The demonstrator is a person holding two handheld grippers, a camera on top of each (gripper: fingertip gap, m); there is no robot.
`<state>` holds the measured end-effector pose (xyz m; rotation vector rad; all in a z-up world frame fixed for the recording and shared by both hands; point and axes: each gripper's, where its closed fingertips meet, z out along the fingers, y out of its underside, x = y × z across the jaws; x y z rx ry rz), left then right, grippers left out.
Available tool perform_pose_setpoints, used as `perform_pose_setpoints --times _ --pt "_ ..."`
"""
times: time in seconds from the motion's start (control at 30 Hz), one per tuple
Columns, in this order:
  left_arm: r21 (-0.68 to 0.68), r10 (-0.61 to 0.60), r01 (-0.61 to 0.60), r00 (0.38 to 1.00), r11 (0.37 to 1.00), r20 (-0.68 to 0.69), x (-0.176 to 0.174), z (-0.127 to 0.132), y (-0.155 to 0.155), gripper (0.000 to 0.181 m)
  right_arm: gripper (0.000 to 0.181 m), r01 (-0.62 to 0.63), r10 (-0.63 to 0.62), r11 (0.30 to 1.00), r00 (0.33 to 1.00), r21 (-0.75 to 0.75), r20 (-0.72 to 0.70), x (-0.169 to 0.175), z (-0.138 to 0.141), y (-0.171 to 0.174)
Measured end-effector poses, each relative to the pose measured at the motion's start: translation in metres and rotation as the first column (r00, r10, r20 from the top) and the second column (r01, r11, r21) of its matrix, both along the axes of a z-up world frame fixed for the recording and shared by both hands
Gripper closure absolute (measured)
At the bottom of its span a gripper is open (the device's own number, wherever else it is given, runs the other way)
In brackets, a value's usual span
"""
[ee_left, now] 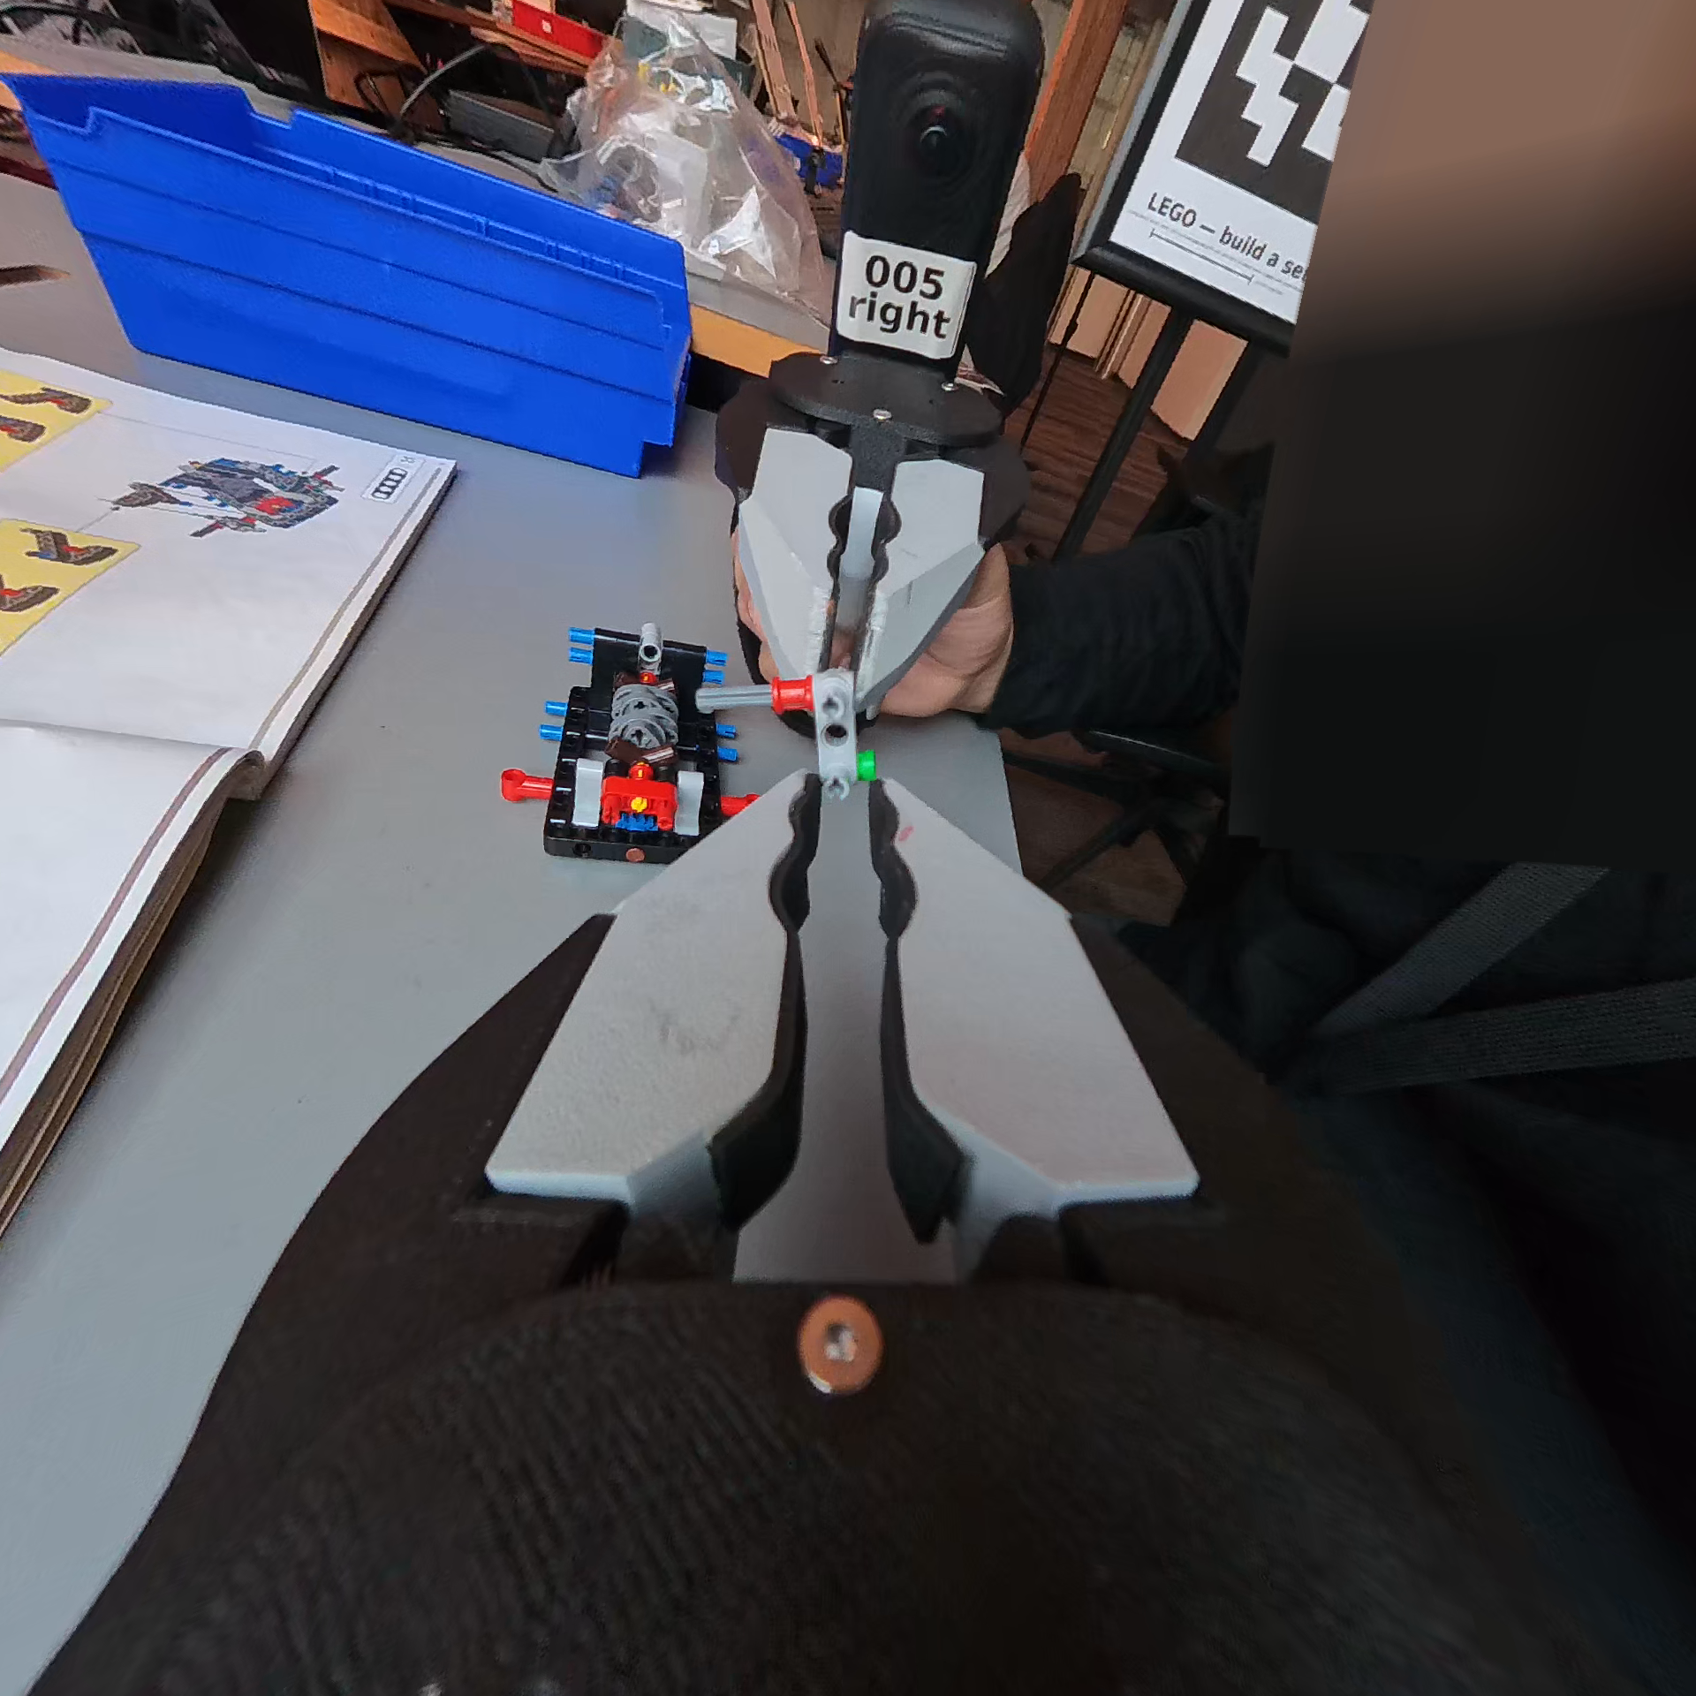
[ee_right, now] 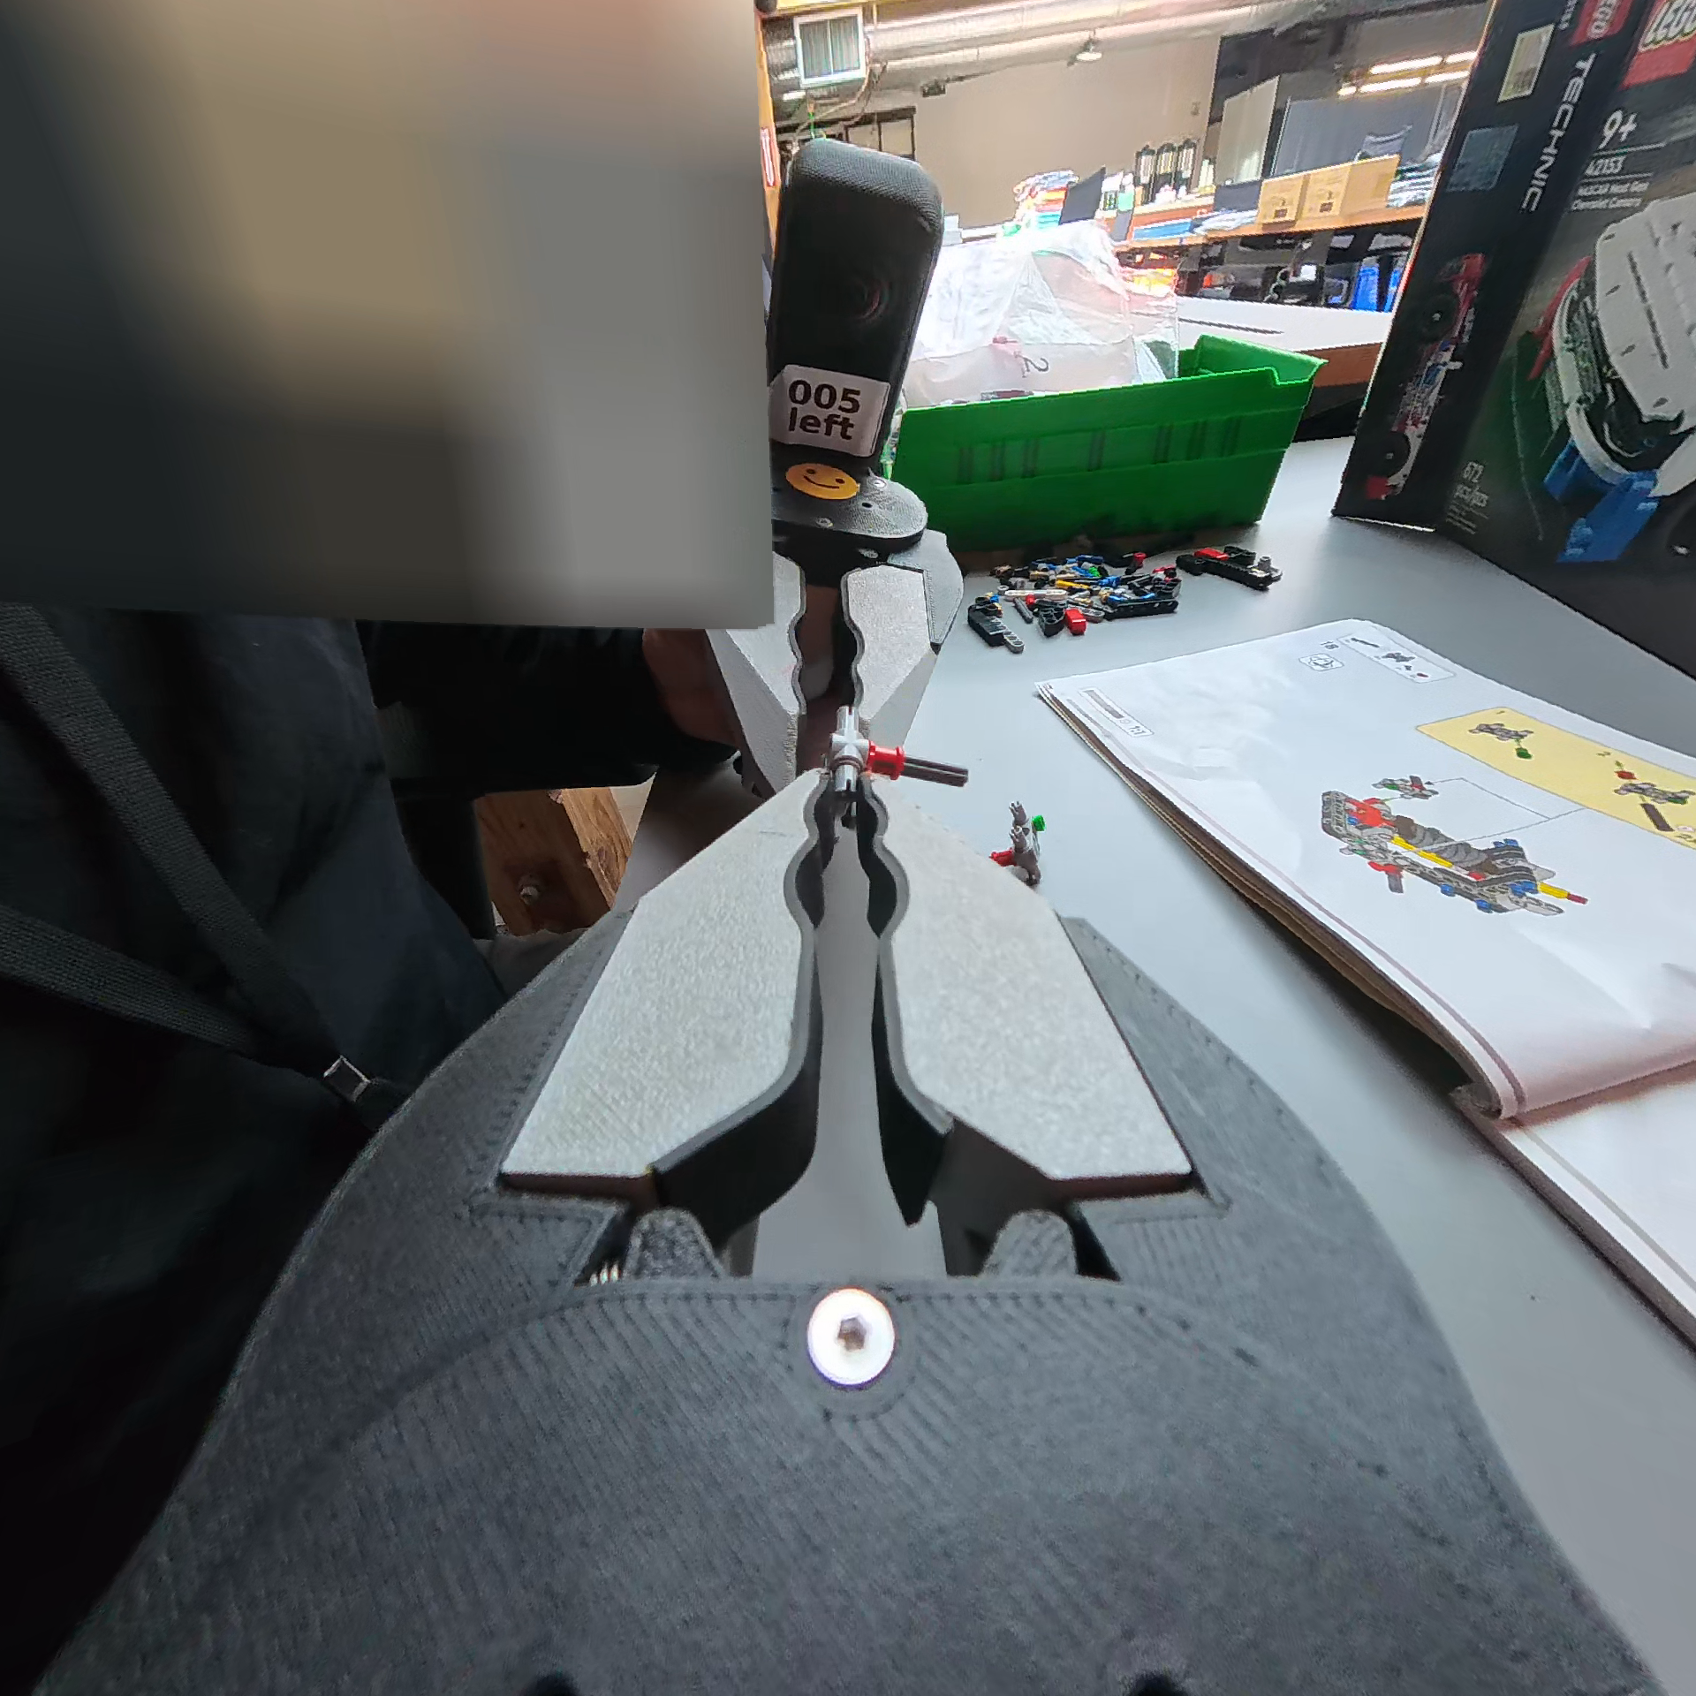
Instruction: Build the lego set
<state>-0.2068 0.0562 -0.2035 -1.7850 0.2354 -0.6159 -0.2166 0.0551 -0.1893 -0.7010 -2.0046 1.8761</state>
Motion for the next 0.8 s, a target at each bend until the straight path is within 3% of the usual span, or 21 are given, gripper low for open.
perform_pose_setpoints --times 0.13,0.23,0.4,0.8 --pt "0.017 -0.03 0.03 0.999 0.999 0.014 0.0 0.0 -0.002 0.165 0.18 -0.002 0.003 1.0 1.0 -0.015 0.014 -0.001 -0.002 0.002" --pt "-0.002 0.013 -0.013 1.0 1.0 -0.018 -0.009 -0.006 0.0 0.172 0.18 0.002 -0.001 0.999 1.0 -0.043 0.023 -0.003 -0.001 0.006" --pt "0.01 0.029 -0.03 0.999 1.0 0.038 -0.013 0.001 0.002 0.178 0.18 0.005 -0.004 0.999 1.0 -0.038 0.017 -0.003 -0.001 0.007" --pt "0.009 0.02 -0.02 0.999 1.0 0.034 -0.006 0.003 0.001 0.178 0.18 -0.006 0.006 1.0 1.0 -0.026 -0.003 -0.001 -0.001 0.004"
